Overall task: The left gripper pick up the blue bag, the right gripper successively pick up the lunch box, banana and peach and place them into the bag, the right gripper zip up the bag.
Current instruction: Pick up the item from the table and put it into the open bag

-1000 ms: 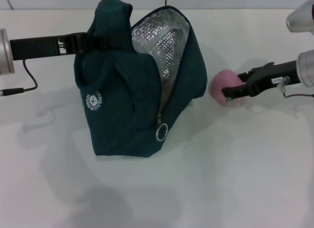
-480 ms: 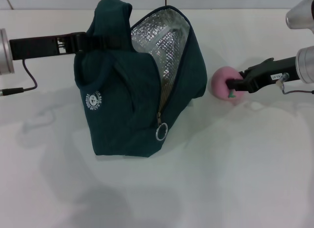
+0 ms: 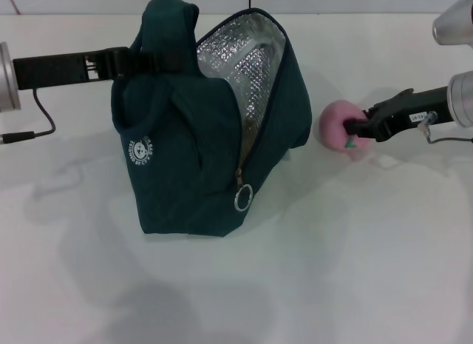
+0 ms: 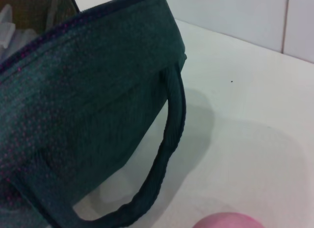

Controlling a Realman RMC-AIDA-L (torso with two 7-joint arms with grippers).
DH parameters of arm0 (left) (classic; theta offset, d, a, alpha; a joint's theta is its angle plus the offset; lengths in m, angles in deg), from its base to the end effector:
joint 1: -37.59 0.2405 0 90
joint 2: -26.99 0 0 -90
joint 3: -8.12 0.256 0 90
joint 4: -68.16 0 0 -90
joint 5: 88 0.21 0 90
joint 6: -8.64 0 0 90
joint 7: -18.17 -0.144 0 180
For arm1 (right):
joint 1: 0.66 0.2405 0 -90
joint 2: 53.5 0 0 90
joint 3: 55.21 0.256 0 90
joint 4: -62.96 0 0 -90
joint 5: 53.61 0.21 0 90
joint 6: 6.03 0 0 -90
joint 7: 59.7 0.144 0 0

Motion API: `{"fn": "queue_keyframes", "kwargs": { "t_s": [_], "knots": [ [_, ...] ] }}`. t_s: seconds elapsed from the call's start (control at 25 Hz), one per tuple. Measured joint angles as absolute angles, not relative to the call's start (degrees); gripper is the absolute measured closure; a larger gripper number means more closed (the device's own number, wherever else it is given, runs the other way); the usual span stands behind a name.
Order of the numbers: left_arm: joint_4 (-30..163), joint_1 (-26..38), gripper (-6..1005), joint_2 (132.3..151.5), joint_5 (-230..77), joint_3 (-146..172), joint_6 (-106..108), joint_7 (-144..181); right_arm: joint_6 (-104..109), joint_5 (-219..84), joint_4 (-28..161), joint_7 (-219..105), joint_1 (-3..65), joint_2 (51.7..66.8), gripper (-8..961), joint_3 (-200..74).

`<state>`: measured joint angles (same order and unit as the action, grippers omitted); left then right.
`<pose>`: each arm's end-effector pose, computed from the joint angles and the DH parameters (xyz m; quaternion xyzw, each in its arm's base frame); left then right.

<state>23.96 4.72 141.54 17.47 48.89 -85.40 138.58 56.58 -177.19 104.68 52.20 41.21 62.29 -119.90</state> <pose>-0.2269 0.3584 0.0583 -0.8395 -0.4375 -0.3181 0.0511 0.2189 0.4165 -0.0173 -0.9377 0.2815 0.0338 0.2010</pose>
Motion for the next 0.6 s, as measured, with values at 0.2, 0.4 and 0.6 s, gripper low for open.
{"fn": "queue_keyframes", "kwargs": {
  "t_s": [0.2,0.4,0.6],
  "knots": [
    [24.0,5.0,960,141.57,17.3,48.9,-85.4,138.6,57.1,-175.8,107.6,52.2,39.6,62.23,758,-119.9],
    [24.2,5.1,962,141.6,17.3,48.9,-85.4,138.6,57.2,-171.2,112.7,51.8,36.1,61.92,790,-119.6],
    [24.7,5.2,962,141.59,17.3,48.9,-85.4,138.6,57.7,-165.9,118.2,50.7,32.5,61.89,818,-119.2]
  ]
}}
